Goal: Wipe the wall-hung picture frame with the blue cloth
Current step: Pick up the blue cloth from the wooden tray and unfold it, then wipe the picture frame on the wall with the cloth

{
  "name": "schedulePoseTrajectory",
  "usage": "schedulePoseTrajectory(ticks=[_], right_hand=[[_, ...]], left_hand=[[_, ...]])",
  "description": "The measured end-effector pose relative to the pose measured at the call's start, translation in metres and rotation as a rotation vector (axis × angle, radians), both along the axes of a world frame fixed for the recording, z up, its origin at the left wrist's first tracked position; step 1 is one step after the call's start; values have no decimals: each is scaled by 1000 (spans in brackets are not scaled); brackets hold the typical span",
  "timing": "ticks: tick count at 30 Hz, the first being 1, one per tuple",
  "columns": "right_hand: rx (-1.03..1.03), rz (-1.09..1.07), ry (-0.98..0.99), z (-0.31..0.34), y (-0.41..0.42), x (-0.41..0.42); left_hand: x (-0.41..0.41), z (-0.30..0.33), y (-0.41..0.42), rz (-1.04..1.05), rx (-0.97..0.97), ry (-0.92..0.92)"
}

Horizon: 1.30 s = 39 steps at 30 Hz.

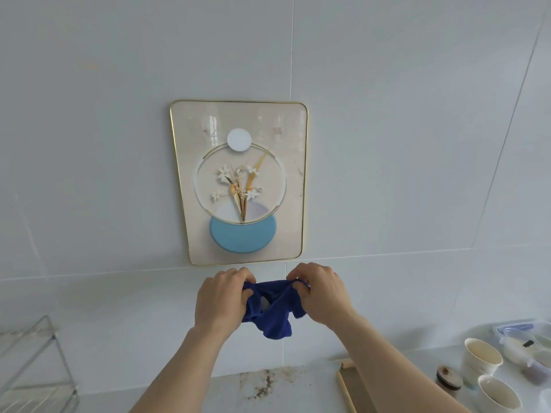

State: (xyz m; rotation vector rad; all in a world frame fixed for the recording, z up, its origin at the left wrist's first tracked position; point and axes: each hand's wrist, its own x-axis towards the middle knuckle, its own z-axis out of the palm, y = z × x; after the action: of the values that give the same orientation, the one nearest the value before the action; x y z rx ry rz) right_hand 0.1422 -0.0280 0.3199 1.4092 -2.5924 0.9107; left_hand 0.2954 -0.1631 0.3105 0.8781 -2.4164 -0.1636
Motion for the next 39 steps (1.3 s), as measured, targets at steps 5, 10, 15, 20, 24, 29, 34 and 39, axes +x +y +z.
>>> schedulePoseTrajectory(ticks=[5,10,15,20,24,29,34,39], right_hand=[[-278,-7,-295,21,-8,8],[-523,-1,-603,52,-11,10],[-690,48,-787,79,-12,12],[-744,181,-872,93,-15,9],[-672,182,-911,88,-14,-7],[-574,158,-1267,79,-23,-18],[-698,231,-1355,88,-40,-20],[-707,219,-1124,89,-52,-38]], left_hand=[[5,12,-7,-5,132,123],[-11,30,-7,-240,295,327],[-35,59,0,-400,412,508],[-46,75,8,-366,555,683],[-52,80,6,-315,666,831],[-70,89,5,-387,702,904],[-91,75,-3,-375,327,712],[-104,73,-10,-457,294,628]])
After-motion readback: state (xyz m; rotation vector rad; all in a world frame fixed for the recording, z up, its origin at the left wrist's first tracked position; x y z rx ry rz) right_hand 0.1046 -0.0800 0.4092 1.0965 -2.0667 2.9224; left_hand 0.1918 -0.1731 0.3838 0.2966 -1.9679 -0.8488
